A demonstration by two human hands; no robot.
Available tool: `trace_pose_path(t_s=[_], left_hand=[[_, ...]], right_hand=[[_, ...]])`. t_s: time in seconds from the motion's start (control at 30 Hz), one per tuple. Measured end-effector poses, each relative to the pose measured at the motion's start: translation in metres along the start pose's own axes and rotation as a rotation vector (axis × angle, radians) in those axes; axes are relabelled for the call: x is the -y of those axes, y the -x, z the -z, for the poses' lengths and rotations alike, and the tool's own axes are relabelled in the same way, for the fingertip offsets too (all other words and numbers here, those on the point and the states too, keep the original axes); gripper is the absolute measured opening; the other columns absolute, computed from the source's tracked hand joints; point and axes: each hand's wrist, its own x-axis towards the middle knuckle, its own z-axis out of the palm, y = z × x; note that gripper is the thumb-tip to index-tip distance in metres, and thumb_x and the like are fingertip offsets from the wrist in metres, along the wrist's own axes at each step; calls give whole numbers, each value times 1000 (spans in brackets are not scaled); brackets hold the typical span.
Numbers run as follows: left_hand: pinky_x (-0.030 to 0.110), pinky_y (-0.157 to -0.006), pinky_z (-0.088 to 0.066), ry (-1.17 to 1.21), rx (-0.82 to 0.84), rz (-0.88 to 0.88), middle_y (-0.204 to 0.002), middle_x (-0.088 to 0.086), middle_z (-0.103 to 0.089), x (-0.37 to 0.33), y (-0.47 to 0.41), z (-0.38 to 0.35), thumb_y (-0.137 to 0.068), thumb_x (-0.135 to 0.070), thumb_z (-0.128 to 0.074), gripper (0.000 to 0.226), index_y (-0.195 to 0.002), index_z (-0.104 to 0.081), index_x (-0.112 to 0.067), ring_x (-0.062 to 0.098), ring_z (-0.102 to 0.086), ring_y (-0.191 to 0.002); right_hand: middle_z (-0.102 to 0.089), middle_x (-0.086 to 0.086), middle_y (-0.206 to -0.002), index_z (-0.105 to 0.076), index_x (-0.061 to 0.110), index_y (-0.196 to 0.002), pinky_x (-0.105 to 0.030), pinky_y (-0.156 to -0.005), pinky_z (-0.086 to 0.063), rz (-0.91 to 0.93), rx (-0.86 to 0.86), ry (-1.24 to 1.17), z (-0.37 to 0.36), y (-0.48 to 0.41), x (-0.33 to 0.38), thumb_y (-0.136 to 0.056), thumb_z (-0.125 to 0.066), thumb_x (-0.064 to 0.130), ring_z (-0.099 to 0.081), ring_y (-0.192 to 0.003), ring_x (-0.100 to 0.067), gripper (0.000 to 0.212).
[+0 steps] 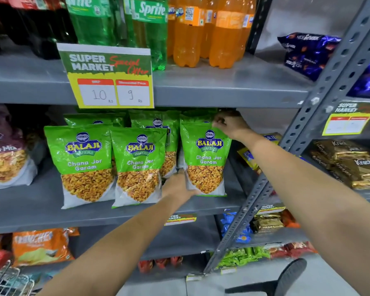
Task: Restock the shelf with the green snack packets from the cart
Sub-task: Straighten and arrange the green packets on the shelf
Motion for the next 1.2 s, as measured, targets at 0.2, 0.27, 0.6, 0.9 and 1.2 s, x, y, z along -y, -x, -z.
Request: trace_pose_path(t_s=[0.2, 0.27, 0.6, 0.9, 1.2], left_hand=[[36, -73, -51, -9, 69, -26, -106, 10, -64, -3, -8, -3, -62, -68, -70, 91, -124, -44, -8, 27, -62, -97], [30, -66, -48, 107, 71, -39, -91, 1, -64, 0, -19, 15, -61, -74, -65, 81, -112, -54, -13, 20, -62, -85], [43, -74, -58, 550, -175, -74, -103, 13, -72, -12, -89, 117, -83, -28, -71, 26, -102, -69, -10, 22, -65, -77], [33, -81, -54, 385, -289, -54, -110, 12, -70, -15, -100, 134, -90, -28, -61, 24, -105, -66, -11, 27, -67, -92], [26, -88, -47, 636, -112, -73, -105, 8, -69, -14, -98, 108, -72, -28, -80, 44, -108, -66, -6, 20, -63, -91]], right_hand=[[-67, -16, -105, -66, 7, -99, -31, -81, -45, -26, -194, -111, -7, 28, -8, -88, -59, 17, -61, -97, -30, 16], [-60, -18, -107, -60, 5, -102, -29, -80, -42, -80, -415, -179, -20, 55, -12, -86, -61, 20, -58, -97, -30, 22], [-37, -23, -144, -14, 1, -144, -46, -109, -34, -647, -332, -575, -143, 164, 29, -35, -84, 61, -35, -134, -37, 143], [-36, -22, -145, -9, 0, -144, -50, -112, -32, -667, -360, -543, -153, 158, 35, -39, -87, 54, -32, -135, -38, 142], [-38, -22, -143, -10, 1, -144, -52, -110, -33, -658, -345, -549, -152, 158, 32, -39, -88, 52, -33, -133, -39, 141]])
